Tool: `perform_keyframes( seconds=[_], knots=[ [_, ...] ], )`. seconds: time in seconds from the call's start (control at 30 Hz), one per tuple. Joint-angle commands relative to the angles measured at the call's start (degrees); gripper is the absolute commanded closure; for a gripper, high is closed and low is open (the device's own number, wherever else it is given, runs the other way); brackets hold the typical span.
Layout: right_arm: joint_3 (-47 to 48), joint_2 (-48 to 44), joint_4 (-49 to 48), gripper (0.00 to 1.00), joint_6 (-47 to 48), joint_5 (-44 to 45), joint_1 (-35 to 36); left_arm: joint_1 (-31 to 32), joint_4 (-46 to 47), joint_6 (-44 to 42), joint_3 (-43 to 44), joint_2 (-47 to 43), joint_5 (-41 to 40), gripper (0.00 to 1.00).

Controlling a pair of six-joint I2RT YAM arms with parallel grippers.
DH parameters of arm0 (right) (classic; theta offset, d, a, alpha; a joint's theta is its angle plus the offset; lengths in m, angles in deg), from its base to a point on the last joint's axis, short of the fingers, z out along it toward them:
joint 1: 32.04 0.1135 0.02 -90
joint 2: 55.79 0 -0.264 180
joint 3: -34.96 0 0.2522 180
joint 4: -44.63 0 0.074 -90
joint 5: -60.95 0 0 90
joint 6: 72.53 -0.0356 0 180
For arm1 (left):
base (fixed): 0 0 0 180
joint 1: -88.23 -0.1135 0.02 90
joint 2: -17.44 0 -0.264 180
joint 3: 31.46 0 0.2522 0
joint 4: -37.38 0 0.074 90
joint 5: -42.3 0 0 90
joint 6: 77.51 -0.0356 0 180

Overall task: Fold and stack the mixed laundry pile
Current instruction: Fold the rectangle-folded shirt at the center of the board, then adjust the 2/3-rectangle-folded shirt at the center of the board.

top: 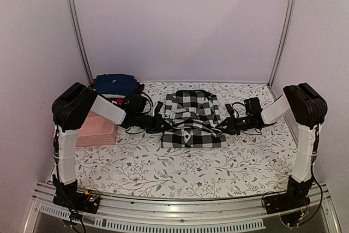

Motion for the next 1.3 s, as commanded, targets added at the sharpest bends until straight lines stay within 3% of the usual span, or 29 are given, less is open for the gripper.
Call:
perform_keyframes(
  seconds=[0.0,0.1,0.17,0.27,0.4,0.57,0.67,0.9,1.07,1.27],
  knots=[
    [-9.0,-5.8,-0.2,0.80,-1.4,-0.1,0.3,0.7,1.2,-0.2,-6.8,-6.6,-0.9,0.88],
    [-8.3,-12.1,0.6,0.65,-1.6,0.0,0.0,0.2,1.6,-0.5,-6.7,-9.9,-0.9,0.79],
    [-5.5,-14.9,3.4,0.55,-1.1,0.0,-0.8,0.1,-0.4,-1.9,-4.4,-11.2,-0.8,0.66],
    [-2.8,-17.8,6.0,0.47,-0.2,-0.7,-1.8,-0.5,-2.2,-3.6,-2.9,-13.6,-1.7,0.53],
    [-4.2,-24.7,10.5,0.41,3.0,0.1,-2.0,-1.6,0.2,-5.2,-7.2,-19.1,-2.5,0.45],
    [-13.6,-32.5,10.7,0.42,5.3,-0.5,-1.0,1.6,3.2,-7.3,-15.1,-24.4,-2.5,0.45],
    [-18.0,-35.4,9.9,0.48,4.7,0.0,2.7,4.5,6.0,-7.7,-17.9,-24.5,-1.2,0.45],
    [-20.5,-30.9,8.7,0.66,6.6,2.3,6.0,11.1,5.8,-9.0,-12.1,-16.0,-0.9,0.53],
    [-13.9,-18.6,7.2,0.73,8.1,4.0,6.0,11.1,6.2,-8.0,-7.2,-10.4,-1.4,0.56],
    [0.0,-8.4,7.6,0.73,8.2,3.5,6.0,8.0,4.8,-8.6,-0.4,-6.0,-1.4,0.56]
  ],
)
